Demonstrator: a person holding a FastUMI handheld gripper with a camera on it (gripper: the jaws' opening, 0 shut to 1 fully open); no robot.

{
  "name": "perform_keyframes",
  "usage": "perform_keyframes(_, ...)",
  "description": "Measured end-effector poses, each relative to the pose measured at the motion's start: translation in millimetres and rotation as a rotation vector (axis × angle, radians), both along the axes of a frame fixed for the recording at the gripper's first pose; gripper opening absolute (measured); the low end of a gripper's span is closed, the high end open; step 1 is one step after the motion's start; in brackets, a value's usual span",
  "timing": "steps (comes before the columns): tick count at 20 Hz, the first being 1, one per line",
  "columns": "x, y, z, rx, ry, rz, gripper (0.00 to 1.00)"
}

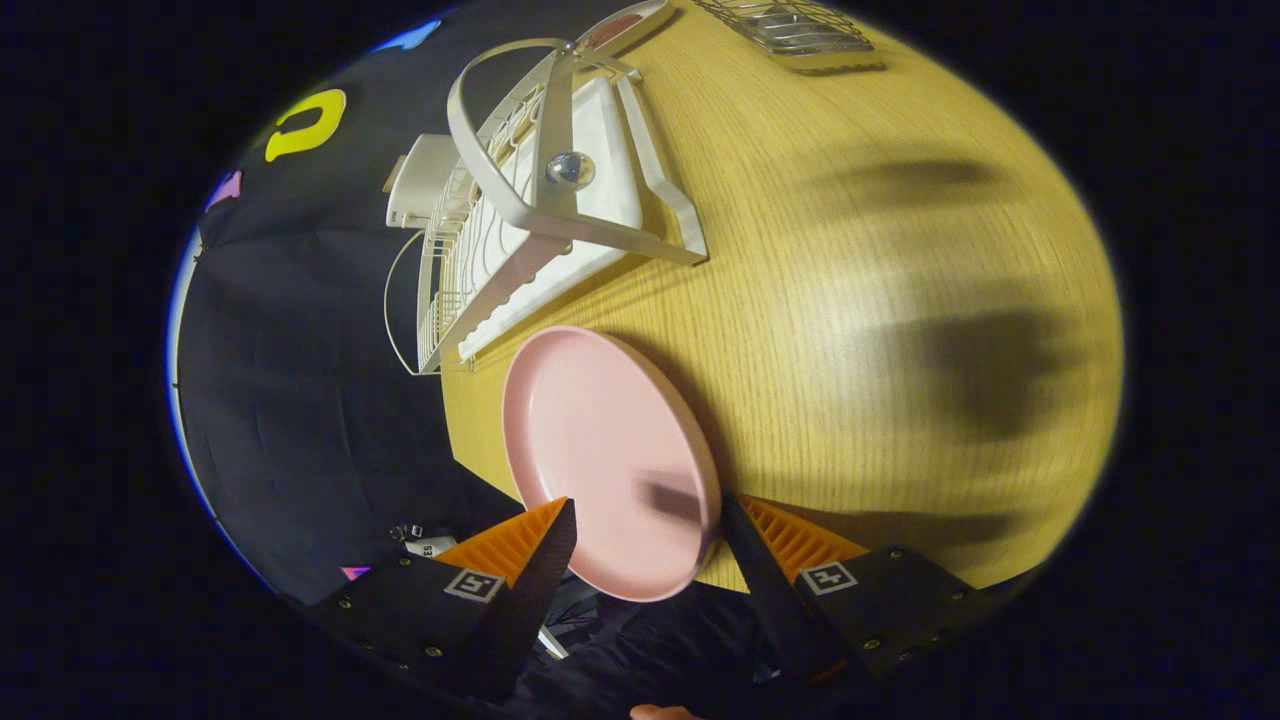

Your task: Take the plate from the dish rack, then take the spoon from the basket and place it into the plate.

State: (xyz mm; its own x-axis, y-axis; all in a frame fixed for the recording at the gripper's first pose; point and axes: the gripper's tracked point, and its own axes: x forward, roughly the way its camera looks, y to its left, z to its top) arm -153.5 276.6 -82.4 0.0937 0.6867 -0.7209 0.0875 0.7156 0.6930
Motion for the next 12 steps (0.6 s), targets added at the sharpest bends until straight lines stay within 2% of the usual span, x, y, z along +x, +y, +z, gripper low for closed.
perform_keyframes(3,5.0,-19.4,2.2,-0.025,-0.027,-0.017,0.97)
perform_keyframes(6,15.7,-37.1,12.7,-0.021,-0.062,-0.065,0.97)
perform_keyframes(8,28.9,-52.8,22.9,-0.039,-0.104,-0.116,0.97)
perform_keyframes(12,76.9,-91.8,57.2,-0.108,-0.276,-0.256,0.97)
